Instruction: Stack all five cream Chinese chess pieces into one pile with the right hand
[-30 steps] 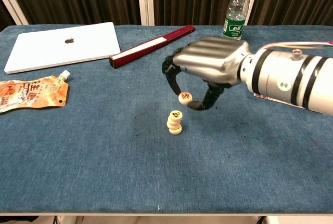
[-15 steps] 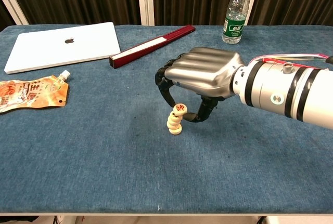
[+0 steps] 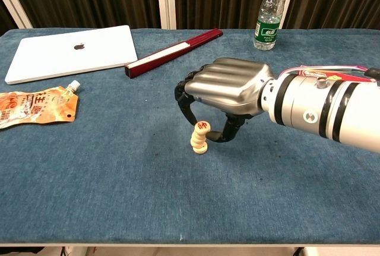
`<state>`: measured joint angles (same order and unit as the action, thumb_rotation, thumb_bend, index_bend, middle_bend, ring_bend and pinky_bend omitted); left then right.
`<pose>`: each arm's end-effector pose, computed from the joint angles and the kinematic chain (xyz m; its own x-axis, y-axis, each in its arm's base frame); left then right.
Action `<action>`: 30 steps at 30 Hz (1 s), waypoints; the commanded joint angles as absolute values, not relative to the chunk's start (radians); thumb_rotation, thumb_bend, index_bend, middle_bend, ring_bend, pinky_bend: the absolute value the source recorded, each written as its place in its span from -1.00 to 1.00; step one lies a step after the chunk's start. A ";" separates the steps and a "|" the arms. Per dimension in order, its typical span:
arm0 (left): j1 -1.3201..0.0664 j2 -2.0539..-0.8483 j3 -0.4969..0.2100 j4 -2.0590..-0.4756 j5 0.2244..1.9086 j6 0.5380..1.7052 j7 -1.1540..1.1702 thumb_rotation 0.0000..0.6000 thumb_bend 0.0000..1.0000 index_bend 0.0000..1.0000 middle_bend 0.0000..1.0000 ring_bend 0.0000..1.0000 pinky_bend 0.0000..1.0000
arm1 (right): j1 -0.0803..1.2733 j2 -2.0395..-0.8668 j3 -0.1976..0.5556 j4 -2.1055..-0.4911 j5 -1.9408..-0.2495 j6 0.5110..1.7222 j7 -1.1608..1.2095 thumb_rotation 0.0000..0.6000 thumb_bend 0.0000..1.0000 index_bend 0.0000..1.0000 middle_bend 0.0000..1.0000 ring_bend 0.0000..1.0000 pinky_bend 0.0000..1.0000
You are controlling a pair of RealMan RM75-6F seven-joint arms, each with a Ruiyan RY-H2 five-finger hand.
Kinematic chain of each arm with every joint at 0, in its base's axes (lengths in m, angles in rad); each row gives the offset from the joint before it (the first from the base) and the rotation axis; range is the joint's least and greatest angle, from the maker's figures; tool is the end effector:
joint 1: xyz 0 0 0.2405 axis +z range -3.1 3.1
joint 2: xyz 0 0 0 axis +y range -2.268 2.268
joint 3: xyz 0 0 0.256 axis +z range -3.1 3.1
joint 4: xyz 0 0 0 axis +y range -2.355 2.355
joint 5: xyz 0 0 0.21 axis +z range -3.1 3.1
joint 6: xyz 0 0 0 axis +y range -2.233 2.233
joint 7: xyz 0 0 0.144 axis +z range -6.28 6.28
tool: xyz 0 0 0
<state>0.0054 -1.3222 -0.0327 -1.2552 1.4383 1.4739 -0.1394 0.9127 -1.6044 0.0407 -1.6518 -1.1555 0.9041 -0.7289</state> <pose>-0.3835 0.1467 0.1290 0.4002 0.0466 0.9152 0.9023 0.1546 -0.4024 -0.0718 -0.2822 -0.0659 0.7418 -0.1278 0.6583 -0.5069 -0.7496 0.4257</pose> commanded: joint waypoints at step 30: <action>-0.021 -1.342 -0.045 -1.259 1.475 1.493 -0.144 1.00 -1.00 -0.77 -0.82 -0.91 -1.00 | 0.607 -1.297 -0.007 -1.764 -1.388 1.337 -0.445 1.00 -0.31 -0.58 -0.54 -0.67 -0.60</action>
